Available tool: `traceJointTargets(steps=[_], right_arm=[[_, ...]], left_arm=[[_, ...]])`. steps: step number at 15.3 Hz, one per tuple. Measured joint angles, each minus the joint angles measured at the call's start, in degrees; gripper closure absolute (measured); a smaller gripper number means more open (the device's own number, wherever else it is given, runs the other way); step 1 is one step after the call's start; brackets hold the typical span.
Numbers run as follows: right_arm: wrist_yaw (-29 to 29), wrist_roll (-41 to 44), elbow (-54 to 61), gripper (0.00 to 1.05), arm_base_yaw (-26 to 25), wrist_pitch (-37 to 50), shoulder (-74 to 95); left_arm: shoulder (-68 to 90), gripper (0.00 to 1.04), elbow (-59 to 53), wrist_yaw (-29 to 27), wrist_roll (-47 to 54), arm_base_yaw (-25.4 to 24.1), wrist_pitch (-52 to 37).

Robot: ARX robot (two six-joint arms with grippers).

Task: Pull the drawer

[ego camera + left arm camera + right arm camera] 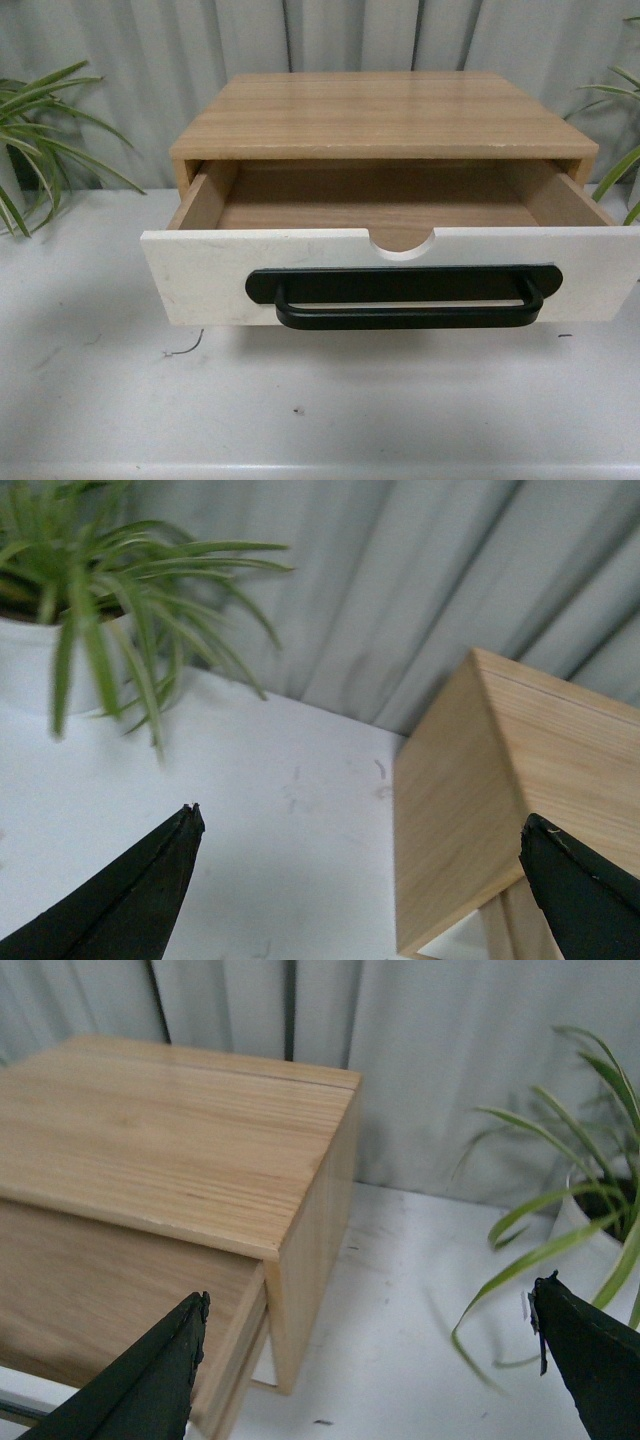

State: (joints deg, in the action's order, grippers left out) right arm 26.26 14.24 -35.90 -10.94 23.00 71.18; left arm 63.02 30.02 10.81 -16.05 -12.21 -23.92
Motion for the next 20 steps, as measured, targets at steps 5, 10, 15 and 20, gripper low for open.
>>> traceJointTargets(steps=[5,10,15,20], right_arm=[[-7.58,-16.52,20.11,0.45,-8.17,5.97,-25.99],[-15.43,-14.47,27.54,1.03,0.26,3.82,-35.87],[-24.37,-14.40,31.98,1.03,7.98,-1.25,-45.22],[-26.27,-14.27,33.90,1.03,10.93,-5.60,-51.87]], left_arm=[[-21.35,0.51,-20.44,3.63,13.64,-1.38,-8.20],[-31.19,1.03,-25.46,-2.95,15.21,4.59,-2.99],[-40.17,1.03,-27.80,-10.80,15.30,12.37,3.08],[-46.86,1.03,-29.48,-10.84,15.30,12.22,7.41]])
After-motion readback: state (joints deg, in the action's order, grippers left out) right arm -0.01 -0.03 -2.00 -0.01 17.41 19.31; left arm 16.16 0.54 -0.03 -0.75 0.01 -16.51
